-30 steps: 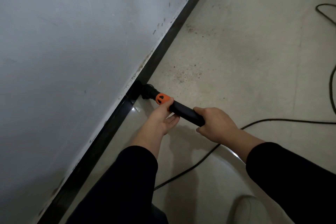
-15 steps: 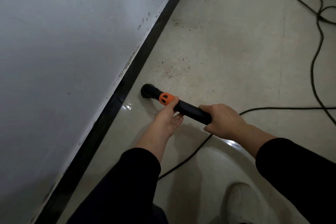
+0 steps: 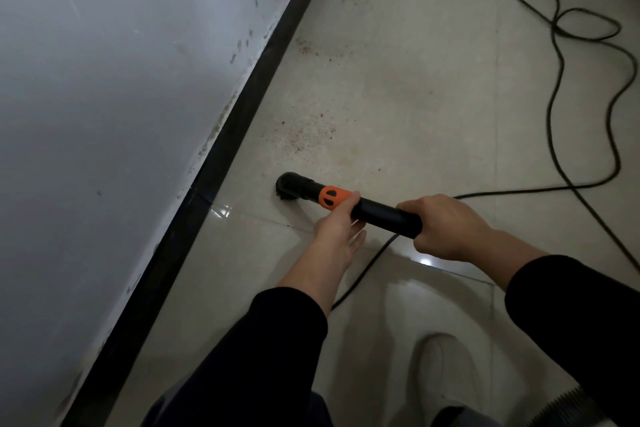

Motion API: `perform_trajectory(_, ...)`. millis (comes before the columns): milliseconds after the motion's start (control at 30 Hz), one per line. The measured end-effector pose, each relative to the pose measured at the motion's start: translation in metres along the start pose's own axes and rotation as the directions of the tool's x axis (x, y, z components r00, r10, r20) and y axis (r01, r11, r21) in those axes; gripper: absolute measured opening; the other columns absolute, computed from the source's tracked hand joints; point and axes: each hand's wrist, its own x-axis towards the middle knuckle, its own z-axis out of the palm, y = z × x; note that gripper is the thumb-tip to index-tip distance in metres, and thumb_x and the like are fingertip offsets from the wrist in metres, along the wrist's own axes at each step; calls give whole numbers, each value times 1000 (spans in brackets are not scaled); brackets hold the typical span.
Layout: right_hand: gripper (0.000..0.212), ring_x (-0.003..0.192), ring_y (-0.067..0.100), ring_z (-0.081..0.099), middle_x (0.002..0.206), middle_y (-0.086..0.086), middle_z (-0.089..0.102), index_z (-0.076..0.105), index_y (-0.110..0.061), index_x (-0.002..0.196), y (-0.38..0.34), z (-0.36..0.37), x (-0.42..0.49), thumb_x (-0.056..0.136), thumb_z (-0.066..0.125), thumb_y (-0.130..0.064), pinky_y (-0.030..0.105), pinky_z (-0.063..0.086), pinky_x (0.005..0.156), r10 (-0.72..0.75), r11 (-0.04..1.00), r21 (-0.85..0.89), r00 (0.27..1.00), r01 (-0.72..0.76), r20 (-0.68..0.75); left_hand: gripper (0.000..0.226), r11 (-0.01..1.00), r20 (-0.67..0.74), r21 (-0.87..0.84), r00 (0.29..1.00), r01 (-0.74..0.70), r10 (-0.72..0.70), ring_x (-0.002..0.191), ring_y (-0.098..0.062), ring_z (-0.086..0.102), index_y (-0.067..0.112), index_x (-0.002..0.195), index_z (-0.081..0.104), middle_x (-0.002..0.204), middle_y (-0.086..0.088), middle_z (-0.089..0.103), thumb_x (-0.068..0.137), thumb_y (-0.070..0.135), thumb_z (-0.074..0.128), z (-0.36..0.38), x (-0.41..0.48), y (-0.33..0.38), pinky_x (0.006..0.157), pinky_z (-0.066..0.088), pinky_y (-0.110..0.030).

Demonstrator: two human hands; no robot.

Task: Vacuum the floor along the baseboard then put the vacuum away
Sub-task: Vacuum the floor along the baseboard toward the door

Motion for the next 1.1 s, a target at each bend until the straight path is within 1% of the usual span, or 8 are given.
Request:
perform_trajectory(100, 30, 63, 19, 50, 67, -4, 52, 61, -24, 91, 10, -5, -9, 67, 54, -7, 25, 31, 49, 43, 999, 1, 998, -43, 40, 47, 1000, 4, -1, 1000, 25, -25, 82, -13, 65, 11, 126, 55, 110, -8, 69, 85, 26, 73, 11, -1, -9, 73, 52, -26)
perform_trajectory(267, 26, 69, 20, 55, 73, -2, 56, 57, -26, 87, 24, -10, -20, 70, 54, -7, 25, 34, 51, 107, 994, 10, 991, -108, 79, 43, 998, 27, -3, 997, 68, -68, 83, -14, 63, 11, 123, 54, 111, -10, 69, 86, 26, 71, 30, -3, -20, 83, 50, -30)
perform_trajectory(400, 33, 74, 21, 59, 80, -2, 62, 63, -26, 94, 38, -11, -28, 69, 53, -7, 29, 46, 60, 143, 990, 13, 988, -144, 57, 38, 995, 56, 12, 993, 100, -100, 80, -15, 64, 13, 119, 55, 107, -8, 70, 87, 29, 68, 44, -8, -29, 74, 48, -30)
perform_trajectory(567, 31, 71, 18, 54, 68, -8, 50, 51, -33, 79, 50, -13, -43, 74, 54, -2, 22, 32, 52, 181, 982, 34, 981, -183, 64, 41, 991, 71, 57, 990, 120, -124, 83, -16, 67, 11, 121, 54, 102, -9, 71, 87, 28, 69, 55, -10, -43, 68, 50, -30)
perform_trajectory(700, 32, 72, 18, 55, 71, -7, 53, 62, -25, 92, 62, -9, -52, 73, 54, -1, 23, 32, 52, 202, 979, 32, 978, -203, 48, 44, 989, 69, 74, 988, 130, -135, 80, -17, 66, 10, 123, 53, 104, -11, 70, 85, 26, 70, 64, -12, -51, 69, 51, -30)
perform_trajectory(867, 36, 71, 17, 54, 71, -8, 52, 65, -24, 98, 67, -6, -55, 73, 54, 0, 24, 33, 54, 191, 981, 37, 981, -192, 35, 40, 987, 55, 104, 990, 124, -130, 80, -18, 66, 10, 119, 53, 99, -11, 70, 85, 24, 69, 66, -13, -54, 78, 53, -33)
perform_trajectory(1000, 39, 72, 17, 55, 75, -5, 56, 66, -25, 99, 63, -6, -49, 74, 53, 1, 22, 33, 53, 175, 983, 56, 984, -178, 44, 40, 984, 35, 132, 991, 123, -129, 79, -17, 67, 10, 119, 53, 98, -12, 71, 85, 24, 68, 61, -13, -48, 63, 51, -30)
perform_trajectory(1100, 37, 72, 17, 54, 72, -7, 53, 65, -24, 98, 57, -5, -41, 73, 52, 1, 23, 33, 53, 149, 987, 52, 988, -151, 41, 38, 985, 13, 124, 992, 121, -124, 76, -18, 66, 8, 117, 53, 97, -11, 69, 85, 24, 66, 56, -12, -41, 58, 50, -29)
